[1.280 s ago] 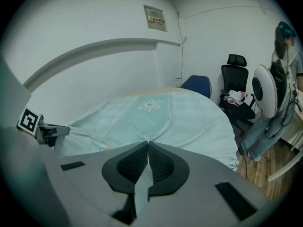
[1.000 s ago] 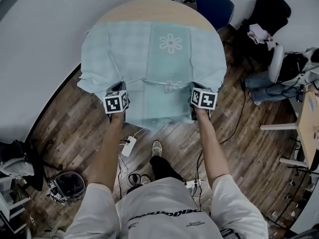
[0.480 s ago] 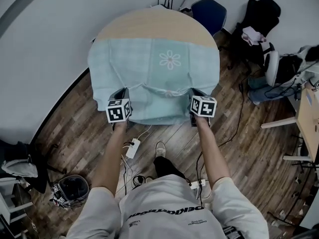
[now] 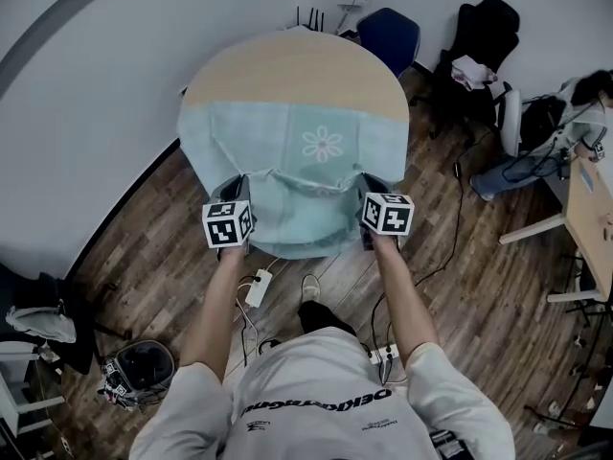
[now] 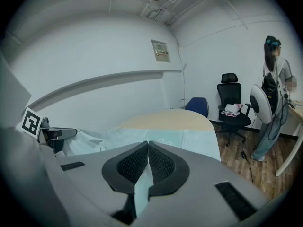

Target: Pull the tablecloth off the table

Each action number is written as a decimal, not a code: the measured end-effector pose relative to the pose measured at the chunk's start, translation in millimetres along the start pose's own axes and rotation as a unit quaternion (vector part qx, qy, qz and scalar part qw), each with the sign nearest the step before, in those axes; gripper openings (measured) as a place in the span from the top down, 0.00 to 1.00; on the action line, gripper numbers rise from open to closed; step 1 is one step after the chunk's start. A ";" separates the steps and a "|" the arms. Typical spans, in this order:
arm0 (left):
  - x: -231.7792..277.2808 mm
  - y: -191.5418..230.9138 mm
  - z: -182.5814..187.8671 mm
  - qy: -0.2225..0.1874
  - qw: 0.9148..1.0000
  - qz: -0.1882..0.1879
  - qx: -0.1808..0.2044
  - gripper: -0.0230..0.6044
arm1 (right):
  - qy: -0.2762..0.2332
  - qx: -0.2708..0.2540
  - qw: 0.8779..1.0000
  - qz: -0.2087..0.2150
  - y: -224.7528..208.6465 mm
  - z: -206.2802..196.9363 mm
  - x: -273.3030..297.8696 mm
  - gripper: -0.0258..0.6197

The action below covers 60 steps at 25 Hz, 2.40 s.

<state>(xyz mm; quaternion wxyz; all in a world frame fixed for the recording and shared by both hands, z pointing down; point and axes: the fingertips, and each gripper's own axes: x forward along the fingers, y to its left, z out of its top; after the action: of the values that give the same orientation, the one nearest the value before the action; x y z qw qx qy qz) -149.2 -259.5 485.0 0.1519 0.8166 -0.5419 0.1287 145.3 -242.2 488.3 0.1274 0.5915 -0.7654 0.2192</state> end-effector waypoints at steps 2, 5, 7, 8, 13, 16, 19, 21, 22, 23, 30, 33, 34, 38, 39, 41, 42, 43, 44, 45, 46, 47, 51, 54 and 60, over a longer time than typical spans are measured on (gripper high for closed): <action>-17.2 -7.9 3.1 -0.008 1.000 -0.004 0.002 0.94 | -0.009 0.006 1.000 0.004 7.2 1.4 -17.5 0.91; -44.8 -20.3 6.8 -0.020 1.000 -0.010 0.006 0.94 | -0.019 0.016 1.000 0.016 18.7 2.6 -42.0 0.91; -63.7 -26.8 8.5 -0.028 0.999 -0.015 0.009 0.94 | -0.029 0.031 0.999 0.026 28.3 3.5 -58.4 0.91; -72.7 -29.4 9.3 -0.033 0.999 -0.016 0.011 0.94 | -0.034 0.033 0.999 0.027 32.8 3.8 -66.2 0.91; -114.4 -45.6 9.3 -0.050 0.998 -0.022 0.017 0.94 | -0.049 0.023 0.998 0.022 50.0 -3.5 -107.0 0.91; -136.7 -54.2 10.7 -0.058 0.998 -0.024 0.024 0.94 | -0.056 0.006 0.998 0.019 61.6 -6.8 -128.7 0.91; -157.2 -63.8 8.9 -0.065 0.997 -0.022 0.035 0.94 | -0.069 -0.005 0.997 0.021 73.9 -11.5 -148.9 0.91; -170.2 -71.1 9.8 -0.073 0.996 -0.021 0.043 0.94 | -0.081 -0.009 0.996 0.020 80.5 -13.2 -162.1 0.91; -176.7 -74.9 10.2 -0.077 0.996 -0.022 0.045 0.94 | -0.085 -0.011 0.996 0.019 83.8 -14.4 -168.3 0.91; -183.4 -78.5 10.3 -0.081 0.996 -0.022 0.044 0.94 | -0.089 -0.012 0.996 0.019 87.3 -16.1 -174.3 0.91; -225.0 -95.8 12.3 -0.108 0.993 -0.031 0.026 0.94 | -0.111 -0.022 0.993 0.016 101.9 -22.2 -213.7 0.91; -239.9 -101.3 15.0 -0.117 0.992 -0.032 0.025 0.94 | -0.126 -0.025 0.992 0.013 104.3 -21.1 -228.1 0.91; -245.0 -103.2 16.4 -0.120 0.992 -0.032 0.026 0.94 | -0.132 -0.024 0.991 0.013 105.1 -20.6 -232.7 0.91; -262.9 -112.5 18.9 -0.131 0.990 -0.038 0.027 0.94 | -0.143 -0.030 0.989 0.012 111.9 -20.2 -247.6 0.91; -266.6 -114.6 18.5 -0.132 0.990 -0.039 0.025 0.94 | -0.145 -0.033 0.989 0.012 113.9 -20.5 -250.9 0.91; -272.0 -118.1 18.0 -0.133 0.990 -0.039 0.020 0.94 | -0.148 -0.035 0.988 0.012 115.2 -19.7 -256.3 0.91; -274.1 -119.9 17.0 -0.133 0.990 -0.039 0.019 0.94 | -0.148 -0.035 0.988 0.011 114.8 -19.7 -258.4 0.91; -276.3 -121.3 15.4 -0.133 0.990 -0.039 0.018 0.94 | -0.148 -0.035 0.988 0.010 114.5 -20.3 -260.4 0.91; -278.5 -122.2 13.2 -0.133 0.990 -0.038 0.018 0.94 | -0.148 -0.035 0.988 0.009 114.6 -21.4 -262.1 0.91; -280.8 -122.4 11.0 -0.132 0.990 -0.036 0.018 0.94 | -0.149 -0.038 0.988 0.008 115.1 -22.8 -263.6 0.91; -283.3 -122.1 8.9 -0.131 0.991 -0.034 0.019 0.94 | -0.149 -0.040 0.988 0.008 116.0 -24.1 -265.2 0.91; -285.8 -121.6 6.9 -0.131 0.991 -0.033 0.022 0.94 | -0.150 -0.041 0.988 0.007 117.0 -25.7 -266.9 0.91; -294.8 -121.1 0.4 -0.130 0.991 -0.029 0.030 0.94 | -0.152 -0.044 0.987 0.003 118.3 -34.0 -274.4 0.91; -299.7 -124.5 -3.4 -0.131 0.991 -0.029 0.028 0.94 | -0.148 -0.044 0.988 0.001 118.1 -40.1 -278.7 0.91; -303.4 -125.6 -13.3 -0.140 0.990 -0.034 0.008 0.94 | -0.152 -0.035 0.988 -0.004 119.6 -49.2 -283.6 0.91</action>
<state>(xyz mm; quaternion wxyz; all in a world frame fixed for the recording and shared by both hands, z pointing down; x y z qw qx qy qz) -149.0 48.3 370.0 0.0721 0.8456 -0.5288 0.0126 103.2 47.1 380.2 0.0313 0.6161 -0.7808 0.0990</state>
